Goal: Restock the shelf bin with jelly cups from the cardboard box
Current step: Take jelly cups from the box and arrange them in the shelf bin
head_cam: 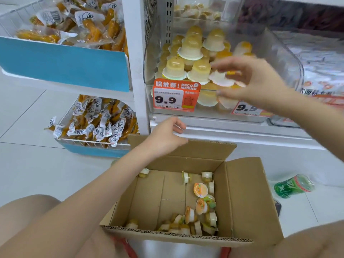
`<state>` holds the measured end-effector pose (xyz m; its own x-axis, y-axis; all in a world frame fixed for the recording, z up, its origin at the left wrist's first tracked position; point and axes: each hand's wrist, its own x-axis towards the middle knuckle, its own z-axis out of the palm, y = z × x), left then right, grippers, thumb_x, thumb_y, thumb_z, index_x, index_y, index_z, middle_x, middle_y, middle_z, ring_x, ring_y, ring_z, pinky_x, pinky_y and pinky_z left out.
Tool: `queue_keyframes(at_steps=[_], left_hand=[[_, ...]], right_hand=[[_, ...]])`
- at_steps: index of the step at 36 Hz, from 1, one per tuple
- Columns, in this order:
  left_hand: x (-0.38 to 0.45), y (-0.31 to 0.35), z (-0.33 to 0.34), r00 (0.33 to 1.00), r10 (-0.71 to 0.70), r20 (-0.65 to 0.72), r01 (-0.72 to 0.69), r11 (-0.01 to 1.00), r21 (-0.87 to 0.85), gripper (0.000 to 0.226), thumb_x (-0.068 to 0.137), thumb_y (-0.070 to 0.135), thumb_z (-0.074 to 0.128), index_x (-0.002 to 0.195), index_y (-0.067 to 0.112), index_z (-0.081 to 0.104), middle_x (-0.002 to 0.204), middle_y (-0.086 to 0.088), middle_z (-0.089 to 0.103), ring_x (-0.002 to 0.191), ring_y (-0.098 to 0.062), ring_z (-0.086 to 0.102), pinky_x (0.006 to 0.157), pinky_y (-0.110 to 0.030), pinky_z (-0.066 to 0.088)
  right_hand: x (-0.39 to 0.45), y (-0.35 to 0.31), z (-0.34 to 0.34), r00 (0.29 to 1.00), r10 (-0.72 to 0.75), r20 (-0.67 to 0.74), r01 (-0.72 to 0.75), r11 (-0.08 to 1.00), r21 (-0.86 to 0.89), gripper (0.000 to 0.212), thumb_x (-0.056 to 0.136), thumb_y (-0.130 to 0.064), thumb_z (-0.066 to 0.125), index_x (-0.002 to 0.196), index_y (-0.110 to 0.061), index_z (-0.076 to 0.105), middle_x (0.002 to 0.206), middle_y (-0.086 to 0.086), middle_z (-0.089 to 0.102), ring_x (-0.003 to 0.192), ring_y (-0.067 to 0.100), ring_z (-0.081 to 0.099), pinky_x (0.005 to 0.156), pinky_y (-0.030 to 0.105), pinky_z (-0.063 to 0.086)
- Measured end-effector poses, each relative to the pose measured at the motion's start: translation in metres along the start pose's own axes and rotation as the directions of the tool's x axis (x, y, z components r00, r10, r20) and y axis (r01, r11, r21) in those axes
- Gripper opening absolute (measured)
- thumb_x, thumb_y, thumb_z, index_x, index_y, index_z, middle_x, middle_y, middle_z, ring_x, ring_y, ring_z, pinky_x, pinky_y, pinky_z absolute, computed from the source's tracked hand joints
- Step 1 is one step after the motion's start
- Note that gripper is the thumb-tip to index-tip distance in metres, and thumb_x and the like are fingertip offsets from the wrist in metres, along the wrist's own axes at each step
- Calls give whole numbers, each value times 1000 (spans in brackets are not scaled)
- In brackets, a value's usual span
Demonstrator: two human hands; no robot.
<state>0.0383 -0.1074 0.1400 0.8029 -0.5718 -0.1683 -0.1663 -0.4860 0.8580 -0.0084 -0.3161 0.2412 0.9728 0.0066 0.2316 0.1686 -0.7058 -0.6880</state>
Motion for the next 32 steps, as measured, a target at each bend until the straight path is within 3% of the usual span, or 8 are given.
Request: queue_keyframes(at_steps=[6, 10, 13, 16, 18, 23, 28, 32], left_hand=[[-12, -75, 28, 973, -136, 189, 94, 972, 216, 30, 80, 10, 70, 104, 15, 54, 104, -1, 58, 87, -13, 56, 68, -19, 44], [-25, -136, 39, 861, -344, 375, 98, 835, 542, 46, 79, 10, 71, 120, 10, 51, 119, -8, 54, 108, -20, 53, 86, -27, 44], [-27, -169, 41, 806, -445, 390, 107, 758, 644, 52, 80, 8, 70, 126, 9, 48, 124, -10, 51, 114, -23, 51, 94, -30, 45], [-24, -202, 47, 772, -514, 373, 131, 704, 699, 51, 83, -1, 61, 130, 11, 46, 129, -10, 50, 117, -23, 50, 97, -32, 45], [-23, -225, 54, 720, -575, 388, 146, 673, 725, 53, 85, -4, 56, 134, 14, 43, 136, -10, 46, 121, -24, 48, 97, -28, 44], [-22, -270, 76, 383, -797, 467, 217, 569, 793, 86, 78, 9, 71, 148, 19, 23, 152, -4, 30, 136, -26, 34, 108, -38, 37], [-27, -298, 87, 334, -811, 480, 56, 525, 849, 86, 75, 4, 73, 147, 18, 29, 145, -3, 42, 129, -24, 44, 102, -36, 43], [-35, -307, 98, 361, -779, 512, -43, 534, 844, 68, 82, 10, 68, 142, 15, 36, 141, -9, 43, 123, -26, 48, 99, -34, 44]], right_hand=[[-79, 47, 89, 926, 127, 354, -156, 986, 56, 51, 74, -14, 79, 120, -27, 59, 118, -18, 60, 111, -7, 54, 98, 9, 39], [-115, 105, 153, 735, 295, 610, -253, 955, -156, 53, 77, -17, 77, 125, -22, 57, 122, -12, 57, 114, 2, 52, 95, 12, 38], [-135, 138, 192, 589, 362, 722, -258, 931, -256, 57, 79, -16, 74, 131, -18, 51, 121, -8, 53, 118, 11, 49, 83, 11, 33], [-151, 160, 228, 494, 402, 771, -276, 913, -299, 60, 82, -16, 71, 136, -14, 46, 132, -2, 51, 124, 14, 47, 85, 11, 33], [-160, 173, 251, 463, 405, 788, -270, 912, -310, 60, 81, -19, 73, 135, -14, 46, 132, 1, 52, 123, 17, 49, 86, 17, 37], [-170, 193, 300, 426, 366, 827, -208, 930, -305, 59, 82, -18, 70, 136, -14, 45, 134, 3, 52, 121, 20, 50, 94, 26, 41], [-176, 211, 334, 389, 328, 861, -108, 944, -311, 57, 84, -16, 67, 136, -19, 42, 130, 5, 49, 119, 23, 47, 90, 34, 45], [-165, 214, 349, 377, 341, 861, -158, 940, -302, 54, 84, -10, 65, 134, -15, 47, 128, 8, 53, 116, 25, 51, 93, 34, 44]])
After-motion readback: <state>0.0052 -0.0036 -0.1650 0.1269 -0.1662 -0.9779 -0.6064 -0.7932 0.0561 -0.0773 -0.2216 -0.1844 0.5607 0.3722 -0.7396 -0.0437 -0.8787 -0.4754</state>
